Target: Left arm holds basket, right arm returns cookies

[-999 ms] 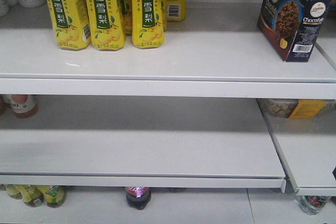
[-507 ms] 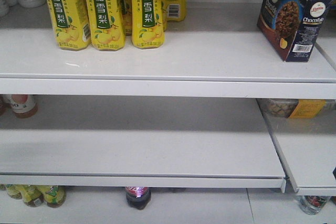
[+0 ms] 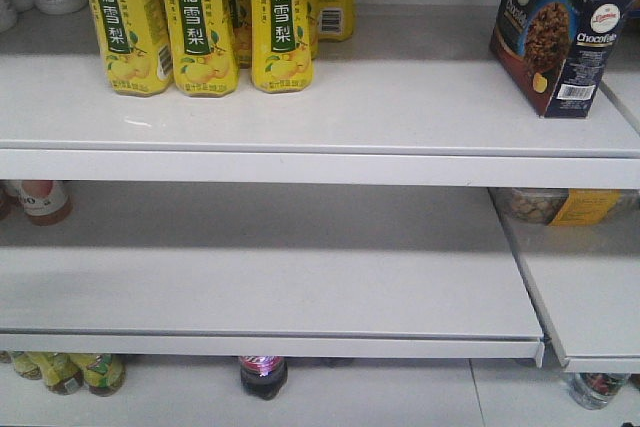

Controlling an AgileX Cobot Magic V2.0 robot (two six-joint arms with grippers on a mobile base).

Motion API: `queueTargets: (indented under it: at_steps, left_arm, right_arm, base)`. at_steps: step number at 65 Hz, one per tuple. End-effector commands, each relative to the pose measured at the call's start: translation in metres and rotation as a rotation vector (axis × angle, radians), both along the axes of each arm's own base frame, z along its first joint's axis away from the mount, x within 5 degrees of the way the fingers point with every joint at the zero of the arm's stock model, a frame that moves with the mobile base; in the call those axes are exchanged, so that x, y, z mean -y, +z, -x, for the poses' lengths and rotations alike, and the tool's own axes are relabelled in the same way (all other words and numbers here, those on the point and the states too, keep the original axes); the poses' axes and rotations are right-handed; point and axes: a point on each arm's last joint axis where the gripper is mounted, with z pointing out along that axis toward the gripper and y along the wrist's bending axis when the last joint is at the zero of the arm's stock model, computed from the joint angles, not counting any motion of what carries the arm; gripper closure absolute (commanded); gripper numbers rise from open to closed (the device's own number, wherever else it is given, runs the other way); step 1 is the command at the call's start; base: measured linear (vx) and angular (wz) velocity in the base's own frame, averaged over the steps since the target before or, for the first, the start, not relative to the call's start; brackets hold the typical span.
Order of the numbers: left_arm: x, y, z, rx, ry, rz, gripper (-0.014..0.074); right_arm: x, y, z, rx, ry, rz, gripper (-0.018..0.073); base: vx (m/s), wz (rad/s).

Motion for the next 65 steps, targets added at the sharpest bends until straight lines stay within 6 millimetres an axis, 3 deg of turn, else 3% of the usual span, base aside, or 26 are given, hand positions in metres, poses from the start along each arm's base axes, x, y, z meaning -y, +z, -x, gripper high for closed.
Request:
queueTargets:
  at_steps: [1, 21, 31, 65]
  left_arm:
    - [0.000, 0.021, 0.002, 0.158, -0.007, -0.025, 0.0599]
    - [0.000, 0.021, 0.002, 0.158, -0.007, -0.025, 0.0599]
    - [0.000, 0.021, 0.002, 0.158, -0.007, -0.025, 0.0599]
    - [0.000, 0.021, 0.002, 0.157, -0.007, -0.025, 0.0599]
  right_arm:
    - [0.002, 0.014, -0.001, 0.075, -0.023, 0.010, 0.0570]
    - [0.002, 0.012, 0.004, 0.111, -0.022, 0.001, 0.0570]
    - [0.002, -0.014, 0.012, 0.163, -0.016, 0.005, 0.0570]
    - [0.003, -0.014, 0.018, 0.190, -0.022, -0.001, 0.0570]
  base:
    - [0.00, 0.00]
    - [0.00, 0.00]
    - [0.00, 0.00]
    - [0.00, 0.00]
